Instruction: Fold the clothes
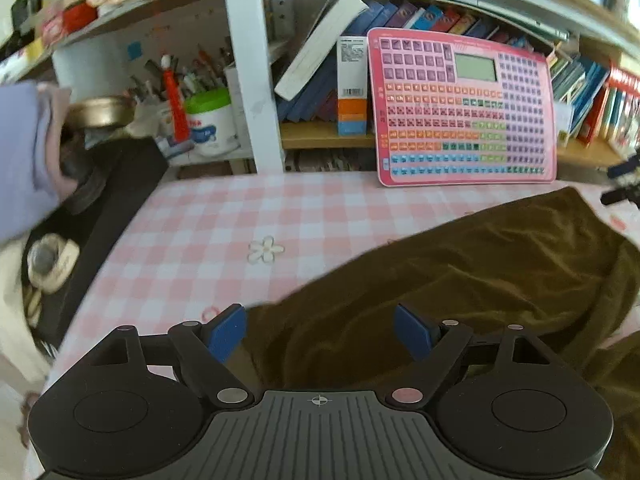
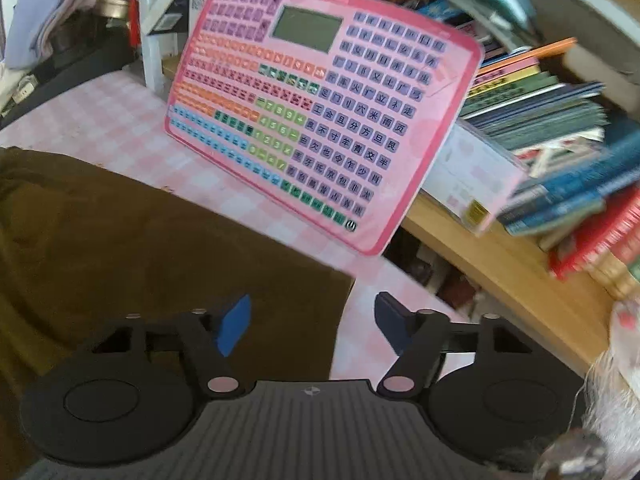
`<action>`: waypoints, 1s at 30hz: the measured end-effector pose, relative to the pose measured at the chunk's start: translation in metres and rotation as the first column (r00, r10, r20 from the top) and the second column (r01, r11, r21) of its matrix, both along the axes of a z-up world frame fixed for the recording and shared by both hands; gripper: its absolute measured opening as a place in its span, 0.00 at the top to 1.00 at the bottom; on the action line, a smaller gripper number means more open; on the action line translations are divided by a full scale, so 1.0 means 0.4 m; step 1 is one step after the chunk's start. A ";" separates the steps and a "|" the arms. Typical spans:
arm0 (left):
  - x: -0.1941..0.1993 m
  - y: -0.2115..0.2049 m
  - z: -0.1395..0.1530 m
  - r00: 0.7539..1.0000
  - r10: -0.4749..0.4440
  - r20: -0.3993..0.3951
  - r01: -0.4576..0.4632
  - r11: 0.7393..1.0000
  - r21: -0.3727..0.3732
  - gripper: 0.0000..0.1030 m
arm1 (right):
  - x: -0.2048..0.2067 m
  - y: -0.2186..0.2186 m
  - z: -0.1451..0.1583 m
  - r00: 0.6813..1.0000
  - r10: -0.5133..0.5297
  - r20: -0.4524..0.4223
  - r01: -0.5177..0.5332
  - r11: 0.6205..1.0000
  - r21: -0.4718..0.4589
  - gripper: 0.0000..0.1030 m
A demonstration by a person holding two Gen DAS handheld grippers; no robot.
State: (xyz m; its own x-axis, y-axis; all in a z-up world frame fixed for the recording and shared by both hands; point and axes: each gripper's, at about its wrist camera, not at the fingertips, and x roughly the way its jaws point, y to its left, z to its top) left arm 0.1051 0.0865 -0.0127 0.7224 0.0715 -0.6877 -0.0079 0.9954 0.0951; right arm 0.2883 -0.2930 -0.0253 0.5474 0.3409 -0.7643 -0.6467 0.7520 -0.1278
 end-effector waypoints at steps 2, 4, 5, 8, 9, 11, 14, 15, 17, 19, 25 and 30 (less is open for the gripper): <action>0.014 -0.003 -0.005 1.000 -0.016 0.001 0.016 1.000 0.023 0.22 | 0.041 0.006 -0.019 1.000 0.009 -0.005 -0.009 1.000 -0.006 0.46; 0.029 -0.001 -0.013 0.999 -0.032 -0.020 0.033 0.998 0.045 0.30 | 0.077 0.010 -0.039 1.000 0.011 -0.014 -0.011 1.000 -0.012 0.51; 0.038 0.002 -0.018 0.999 -0.036 -0.040 0.038 0.998 0.056 0.36 | 0.093 0.011 -0.049 1.000 0.014 -0.018 -0.014 1.000 -0.016 0.52; 0.069 0.014 -0.033 0.995 -0.042 -0.090 0.049 0.996 0.071 0.41 | 0.131 0.010 -0.072 0.999 0.016 -0.034 -0.017 1.000 -0.019 0.54; 0.080 0.021 -0.039 0.994 -0.042 -0.103 0.050 0.996 0.068 0.41 | 0.142 0.007 -0.079 0.999 0.013 -0.040 -0.014 1.000 -0.015 0.54; 0.104 0.029 -0.053 0.990 -0.053 -0.127 0.061 0.996 0.061 0.41 | 0.163 0.003 -0.091 0.998 0.008 -0.055 -0.009 1.000 -0.006 0.55; 0.138 0.034 -0.076 0.983 -0.081 -0.166 0.092 0.994 0.058 0.41 | 0.183 -0.002 -0.106 0.996 0.018 -0.092 -0.017 1.000 0.013 0.57; 0.149 0.034 -0.084 0.978 -0.095 -0.183 0.107 0.993 0.058 0.41 | 0.188 -0.002 -0.110 0.994 0.026 -0.102 -0.025 1.000 0.014 0.58; 0.167 0.034 -0.102 0.968 -0.119 -0.219 0.136 0.989 0.064 0.41 | 0.197 -0.004 -0.118 0.992 0.036 -0.119 -0.034 0.999 0.019 0.58; 0.179 0.038 -0.114 0.960 -0.136 -0.244 0.155 0.986 0.061 0.40 | 0.207 -0.007 -0.119 0.991 0.038 -0.130 -0.034 0.999 0.032 0.58; 0.192 0.069 -0.127 0.953 -0.158 -0.257 0.160 0.987 -0.016 0.41 | 0.214 -0.018 -0.122 0.985 0.044 -0.167 -0.032 0.997 0.071 0.67; 0.203 0.085 -0.126 0.946 -0.173 -0.274 0.163 0.985 -0.060 0.42 | 0.206 -0.027 -0.107 0.978 0.049 -0.203 -0.036 0.997 0.068 0.85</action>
